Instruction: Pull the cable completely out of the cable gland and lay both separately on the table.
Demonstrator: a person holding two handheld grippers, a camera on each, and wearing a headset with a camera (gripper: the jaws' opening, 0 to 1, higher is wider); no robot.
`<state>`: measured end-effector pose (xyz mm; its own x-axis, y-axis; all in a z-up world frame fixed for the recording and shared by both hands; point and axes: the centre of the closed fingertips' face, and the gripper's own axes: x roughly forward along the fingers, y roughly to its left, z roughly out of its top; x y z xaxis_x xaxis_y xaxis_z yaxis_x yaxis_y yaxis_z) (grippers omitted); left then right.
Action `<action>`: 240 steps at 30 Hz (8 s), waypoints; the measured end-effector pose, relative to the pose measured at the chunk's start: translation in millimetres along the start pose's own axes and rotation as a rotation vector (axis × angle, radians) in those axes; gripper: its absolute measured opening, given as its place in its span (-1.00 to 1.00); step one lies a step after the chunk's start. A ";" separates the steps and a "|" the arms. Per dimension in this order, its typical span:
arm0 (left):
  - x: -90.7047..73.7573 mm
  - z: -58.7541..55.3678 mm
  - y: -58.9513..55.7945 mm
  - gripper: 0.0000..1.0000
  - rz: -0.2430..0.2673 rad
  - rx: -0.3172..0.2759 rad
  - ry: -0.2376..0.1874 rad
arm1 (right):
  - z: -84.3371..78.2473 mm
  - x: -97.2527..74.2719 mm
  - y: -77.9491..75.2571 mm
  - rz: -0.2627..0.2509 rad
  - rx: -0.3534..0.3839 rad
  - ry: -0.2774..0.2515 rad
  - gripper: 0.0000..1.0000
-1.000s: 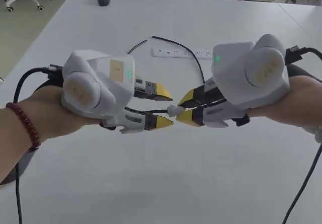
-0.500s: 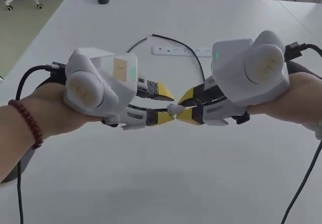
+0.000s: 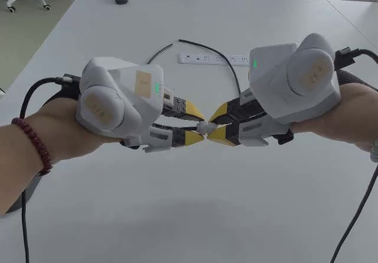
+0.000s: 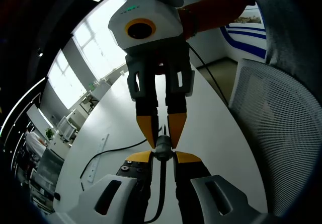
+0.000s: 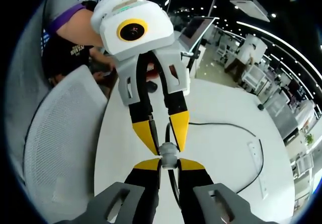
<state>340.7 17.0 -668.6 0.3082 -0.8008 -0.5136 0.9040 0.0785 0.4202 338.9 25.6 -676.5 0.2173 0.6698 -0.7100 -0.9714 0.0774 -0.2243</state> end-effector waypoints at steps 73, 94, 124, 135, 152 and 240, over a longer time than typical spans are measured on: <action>-14.4 10.1 -18.0 -0.69 -0.117 -0.313 -0.091 | 12.0 -14.7 26.4 0.186 0.233 -0.176 -0.85; -15.1 9.0 -1.3 -0.69 -0.090 -0.745 -0.138 | 12.1 -13.7 3.5 -0.002 -0.125 -0.126 -0.87; -26.4 16.2 3.7 -0.69 -0.095 -0.904 -0.209 | 13.8 -27.3 1.3 -0.030 -0.110 -0.164 -0.85; -26.5 14.5 -4.8 -0.69 -0.110 -0.831 -0.189 | 13.2 -25.6 6.7 -0.017 -0.130 -0.145 -0.99; -27.0 12.5 -11.9 -0.68 -0.110 -0.725 -0.158 | 6.3 -21.9 17.4 0.000 -0.228 -0.097 -1.00; -25.7 16.8 -14.6 -0.68 -0.085 -0.560 -0.164 | -188.7 -15.8 31.9 -0.021 0.226 0.238 -0.93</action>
<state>314.5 26.5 -648.9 0.2188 -0.8958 -0.3868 0.9559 0.2763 -0.0992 322.5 -121.8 -798.4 0.2282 0.4767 -0.8489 -0.9571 0.2695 -0.1059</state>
